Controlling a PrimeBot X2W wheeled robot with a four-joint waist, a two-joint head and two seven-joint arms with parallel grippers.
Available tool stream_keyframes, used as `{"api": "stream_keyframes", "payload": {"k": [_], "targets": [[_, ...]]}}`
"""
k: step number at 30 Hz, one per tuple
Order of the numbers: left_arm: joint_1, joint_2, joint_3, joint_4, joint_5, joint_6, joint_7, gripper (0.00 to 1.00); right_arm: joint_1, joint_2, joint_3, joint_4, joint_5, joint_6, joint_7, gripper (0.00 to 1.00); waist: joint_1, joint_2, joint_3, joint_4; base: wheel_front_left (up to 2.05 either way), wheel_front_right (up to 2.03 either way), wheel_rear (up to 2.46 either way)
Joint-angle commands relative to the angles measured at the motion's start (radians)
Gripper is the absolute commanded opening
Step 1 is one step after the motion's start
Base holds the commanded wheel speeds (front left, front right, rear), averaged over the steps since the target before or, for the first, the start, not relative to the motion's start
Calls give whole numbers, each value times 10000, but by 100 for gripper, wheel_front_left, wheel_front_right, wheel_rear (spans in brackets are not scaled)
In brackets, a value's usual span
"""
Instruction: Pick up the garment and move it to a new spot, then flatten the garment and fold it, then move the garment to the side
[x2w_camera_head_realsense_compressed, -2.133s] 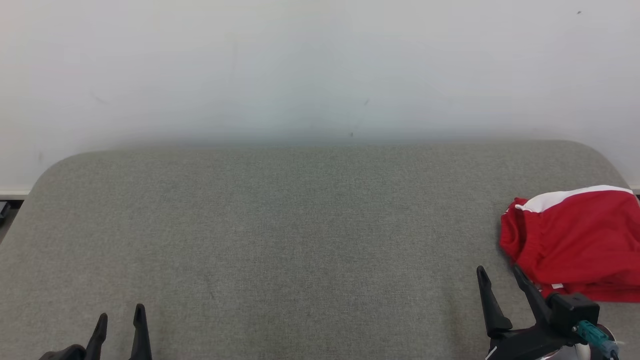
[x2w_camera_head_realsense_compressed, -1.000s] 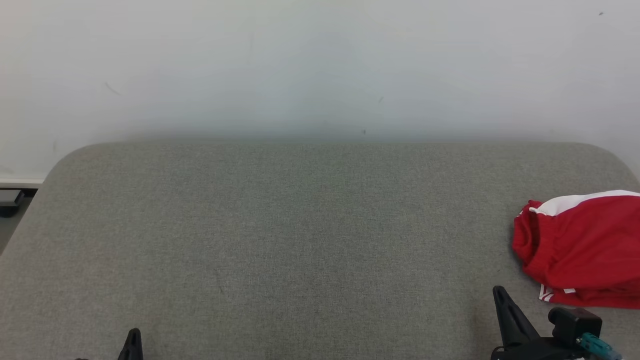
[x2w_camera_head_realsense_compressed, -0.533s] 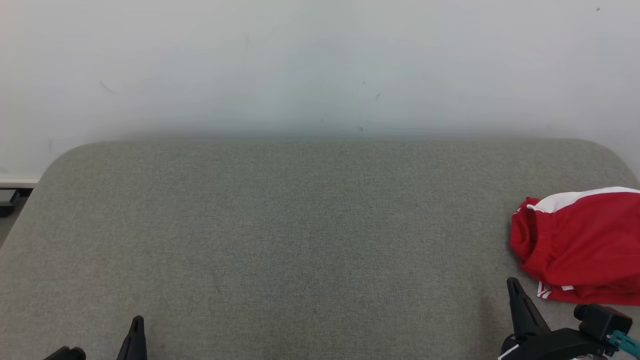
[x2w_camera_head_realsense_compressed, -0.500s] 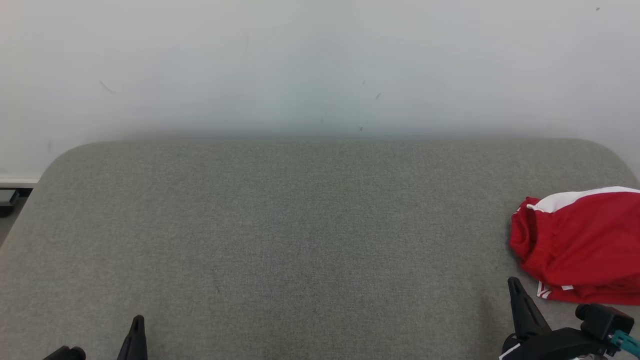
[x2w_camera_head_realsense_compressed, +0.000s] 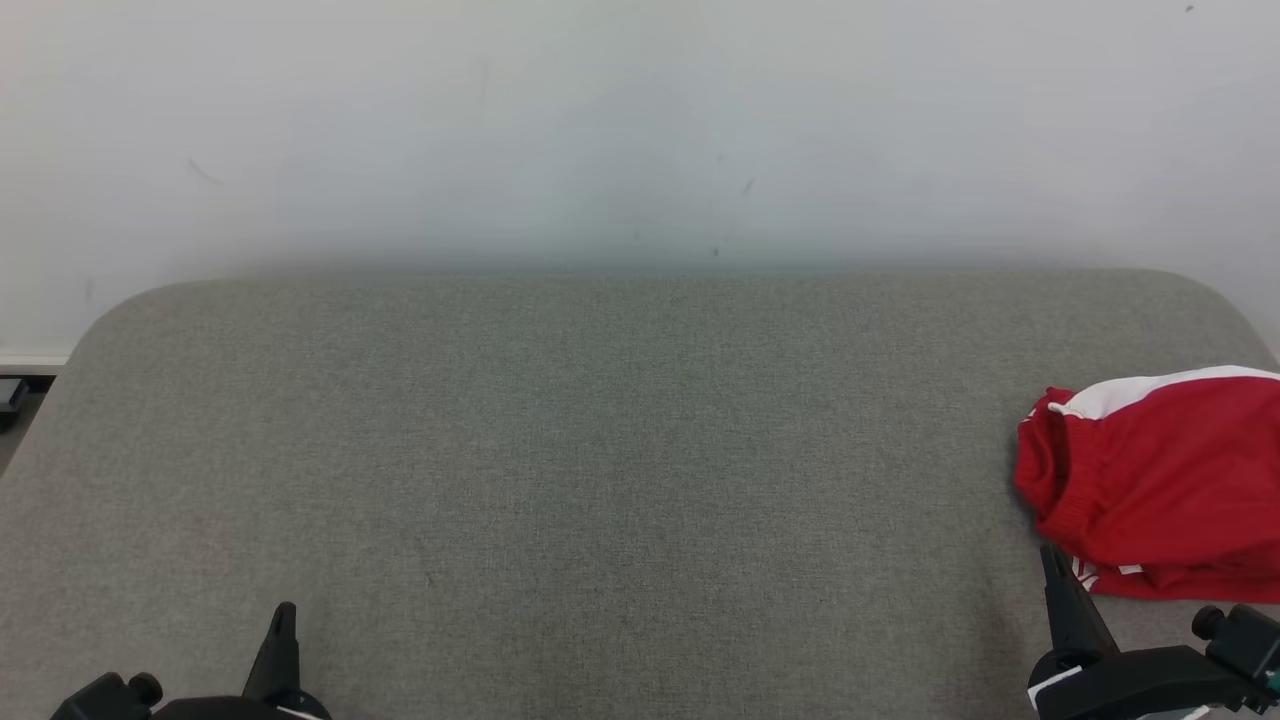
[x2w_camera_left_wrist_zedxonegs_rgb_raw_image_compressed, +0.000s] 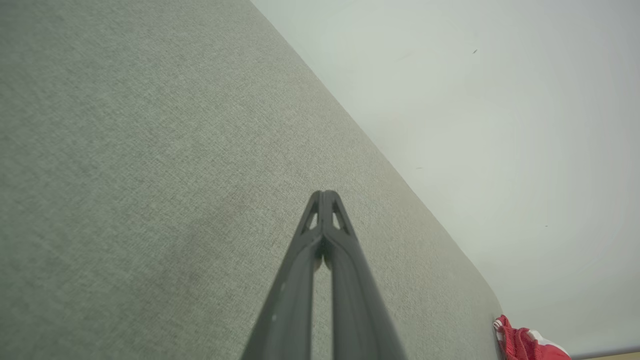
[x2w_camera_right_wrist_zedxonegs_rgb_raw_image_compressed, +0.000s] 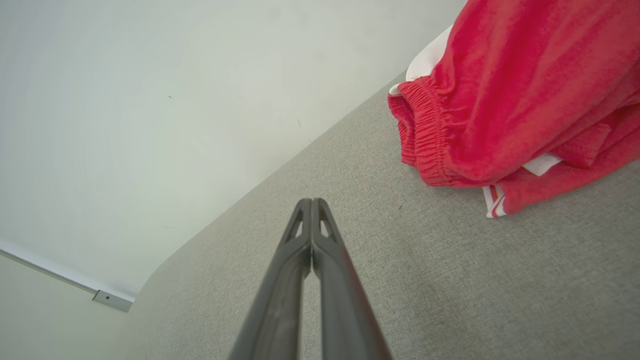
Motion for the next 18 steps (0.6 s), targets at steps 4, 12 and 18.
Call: {"api": "stream_keyframes", "payload": {"k": [4,12,18], "targets": [[-432,-35,199,-57,-639,-162,170,0,-221,-79,-160,-261,826,-1,177,0,0,-1,26,-29,0,0,0],[-627,-177,357,-9,-1432,-364,413,0,-232,-87,-318,-402,1825,-1,404,0,0,-1,70,-77,0,0,0],[-763,-277,464,23,-1985,-493,582,0,-241,-93,-429,-504,2527,-1,563,0,0,-1,103,-113,0,0,0]]}}
